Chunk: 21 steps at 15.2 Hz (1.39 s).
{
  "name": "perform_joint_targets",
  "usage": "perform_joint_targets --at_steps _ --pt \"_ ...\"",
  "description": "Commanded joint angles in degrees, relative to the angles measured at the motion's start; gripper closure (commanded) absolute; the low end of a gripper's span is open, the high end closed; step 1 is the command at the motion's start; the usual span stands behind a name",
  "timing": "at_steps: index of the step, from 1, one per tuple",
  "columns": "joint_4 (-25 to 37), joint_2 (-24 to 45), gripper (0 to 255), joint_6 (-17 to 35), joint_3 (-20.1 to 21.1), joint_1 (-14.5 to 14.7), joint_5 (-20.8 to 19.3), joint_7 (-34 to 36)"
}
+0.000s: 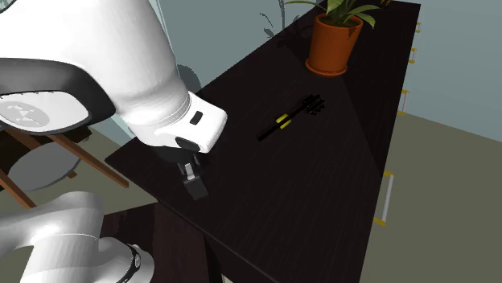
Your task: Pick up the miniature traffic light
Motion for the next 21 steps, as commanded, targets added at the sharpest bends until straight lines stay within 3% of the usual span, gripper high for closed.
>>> perform_joint_targets --at_steps 1,11,21 --pt "0.0 0.0 0 0.0 0.0 0.0 0.0 0.0" --pt "9.45 18.22 0 10.94 7.28 1.44 3.25 7.9" --pt "26.24 38.66 0 16.6 13.32 2.2 0.92 16.59"
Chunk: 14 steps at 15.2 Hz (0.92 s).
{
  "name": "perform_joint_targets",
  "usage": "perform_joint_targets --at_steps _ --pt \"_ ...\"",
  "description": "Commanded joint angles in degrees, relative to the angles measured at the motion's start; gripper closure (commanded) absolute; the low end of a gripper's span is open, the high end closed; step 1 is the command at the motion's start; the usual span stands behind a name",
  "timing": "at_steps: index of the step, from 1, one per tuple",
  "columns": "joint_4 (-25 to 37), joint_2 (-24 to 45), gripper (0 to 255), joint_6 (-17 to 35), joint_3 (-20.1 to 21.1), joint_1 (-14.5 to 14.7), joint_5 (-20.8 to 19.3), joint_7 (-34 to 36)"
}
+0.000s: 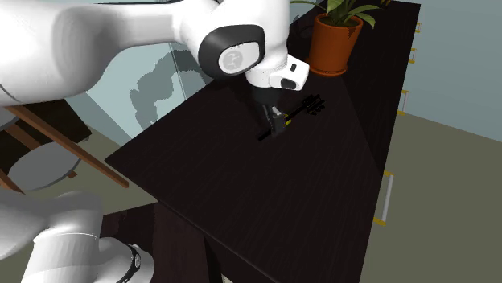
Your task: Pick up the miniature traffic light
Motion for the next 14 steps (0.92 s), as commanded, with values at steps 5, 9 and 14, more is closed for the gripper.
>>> perform_joint_targets --at_steps 5,9,14 --pt "13.83 13.32 0 0.36 2.78 1.46 -3.81 5.95" --pt "22.44 20.67 0 -0.65 3.46 2.93 -6.32 8.7" --pt "18.18 20.36 0 3.31 3.38 2.85 -6.18 8.49"
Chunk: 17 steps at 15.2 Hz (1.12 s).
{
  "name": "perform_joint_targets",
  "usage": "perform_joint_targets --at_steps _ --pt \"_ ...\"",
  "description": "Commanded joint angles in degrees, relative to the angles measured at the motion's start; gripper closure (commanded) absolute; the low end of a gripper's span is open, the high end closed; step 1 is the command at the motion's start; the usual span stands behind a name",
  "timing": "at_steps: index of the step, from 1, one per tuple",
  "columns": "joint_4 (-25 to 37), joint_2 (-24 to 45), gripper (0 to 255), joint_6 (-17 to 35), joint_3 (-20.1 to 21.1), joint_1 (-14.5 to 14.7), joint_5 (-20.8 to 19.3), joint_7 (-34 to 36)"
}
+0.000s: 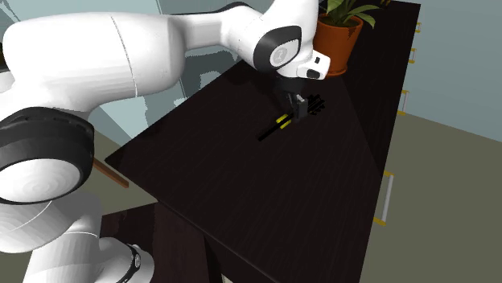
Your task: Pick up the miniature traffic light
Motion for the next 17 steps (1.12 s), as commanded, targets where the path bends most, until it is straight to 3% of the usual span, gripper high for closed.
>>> perform_joint_targets --at_steps 1,4,5,14,17 --pt "-1.47 0.15 0 1.64 -0.02 -0.01 -0.03 -0.04" --pt "-2.68 0.15 0 2.85 -0.03 -0.03 -0.02 -0.09" --pt "-2.77 0.06 255 2.85 -0.04 -0.06 0.01 -0.13" --pt "-2.68 0.15 255 2.85 -0.03 -0.03 -0.02 -0.08" --pt "-0.33 0.18 255 0.53 0.0 0.01 -0.05 0.01"
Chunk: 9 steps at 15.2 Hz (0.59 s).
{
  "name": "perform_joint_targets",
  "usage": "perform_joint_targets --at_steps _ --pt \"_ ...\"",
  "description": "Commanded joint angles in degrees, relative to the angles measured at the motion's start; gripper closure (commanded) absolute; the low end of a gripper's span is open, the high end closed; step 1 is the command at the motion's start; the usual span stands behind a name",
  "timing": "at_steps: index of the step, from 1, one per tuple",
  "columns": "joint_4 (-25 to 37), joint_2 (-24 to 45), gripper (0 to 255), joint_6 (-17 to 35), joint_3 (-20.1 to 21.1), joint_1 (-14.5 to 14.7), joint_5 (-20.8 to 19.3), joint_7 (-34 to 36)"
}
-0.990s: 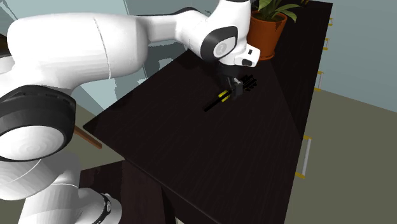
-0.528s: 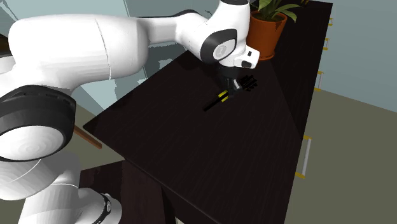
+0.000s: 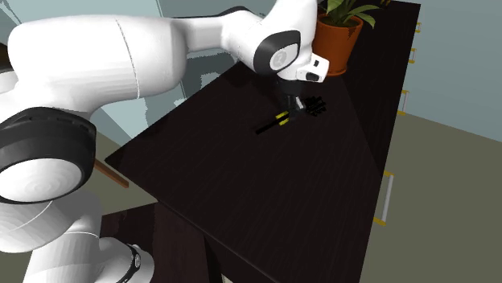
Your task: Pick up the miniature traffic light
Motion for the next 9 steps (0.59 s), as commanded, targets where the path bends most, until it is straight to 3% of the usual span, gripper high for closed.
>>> perform_joint_targets --at_steps 1,9 --pt "1.46 -0.01 255 -1.49 -0.05 -0.08 0.03 -0.12" --pt "8.8 0.86 255 -7.97 0.04 0.19 -0.3 0.27"
